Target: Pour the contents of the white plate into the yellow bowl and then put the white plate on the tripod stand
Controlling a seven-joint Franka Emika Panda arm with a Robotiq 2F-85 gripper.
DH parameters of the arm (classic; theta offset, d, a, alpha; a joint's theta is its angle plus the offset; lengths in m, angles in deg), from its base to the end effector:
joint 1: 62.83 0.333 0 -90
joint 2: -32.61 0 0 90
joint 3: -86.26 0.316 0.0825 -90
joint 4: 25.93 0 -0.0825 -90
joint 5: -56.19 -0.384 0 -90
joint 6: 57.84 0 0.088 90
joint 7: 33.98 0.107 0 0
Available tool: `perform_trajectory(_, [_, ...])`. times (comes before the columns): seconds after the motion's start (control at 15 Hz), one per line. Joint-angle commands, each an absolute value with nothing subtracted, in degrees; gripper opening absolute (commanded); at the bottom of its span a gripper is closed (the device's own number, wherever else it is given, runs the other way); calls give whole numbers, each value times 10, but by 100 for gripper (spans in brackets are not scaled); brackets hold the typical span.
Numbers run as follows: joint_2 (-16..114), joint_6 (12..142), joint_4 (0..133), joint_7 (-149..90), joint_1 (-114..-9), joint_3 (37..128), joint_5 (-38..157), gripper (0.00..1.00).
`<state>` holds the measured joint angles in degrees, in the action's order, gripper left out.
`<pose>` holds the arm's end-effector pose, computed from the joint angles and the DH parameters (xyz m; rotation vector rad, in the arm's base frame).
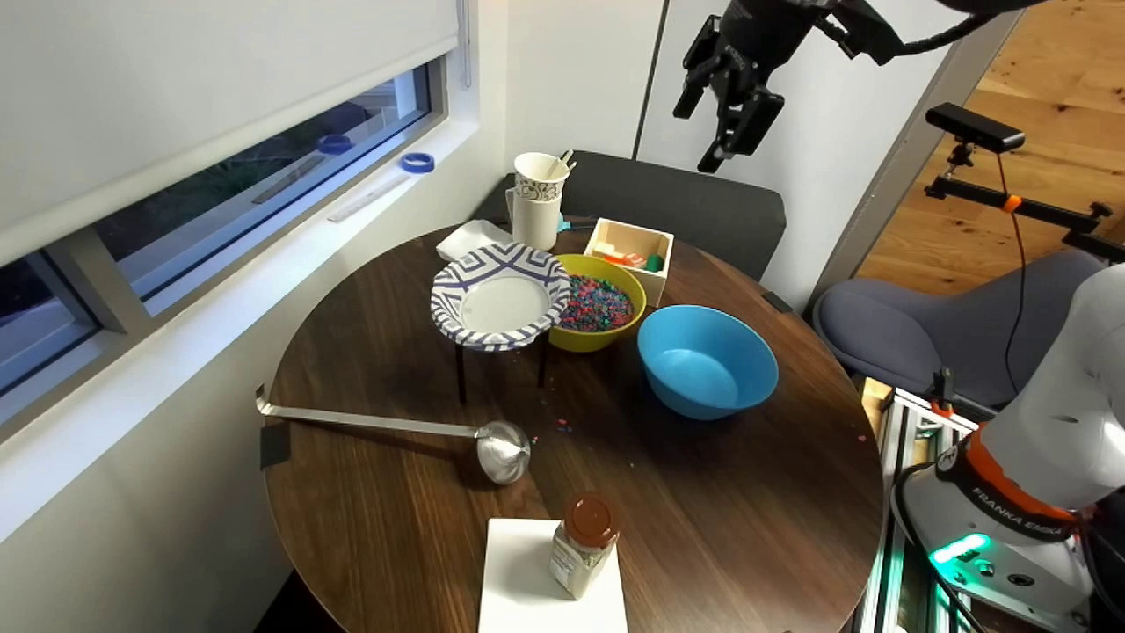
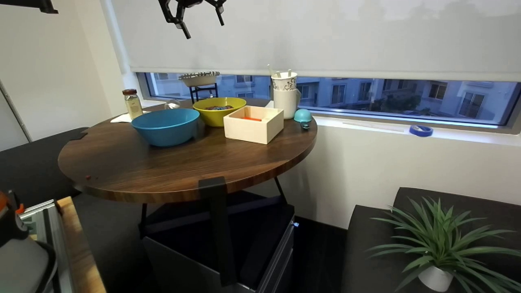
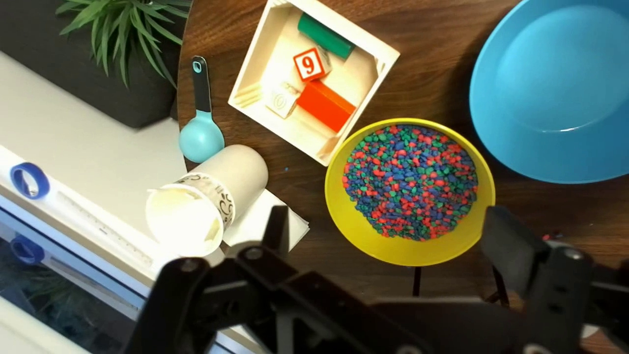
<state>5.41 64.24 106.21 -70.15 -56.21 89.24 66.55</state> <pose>0.4319 0.0679 0.5567 2.5997 1.2079 0.3543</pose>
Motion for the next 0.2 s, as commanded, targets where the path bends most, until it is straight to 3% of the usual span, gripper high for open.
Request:
perform_trajectory(0.0, [55,640,1061,-697,-550,883,671,100])
perform_trajectory(0.13, [55,640,1061,-697,-550,884,671,100])
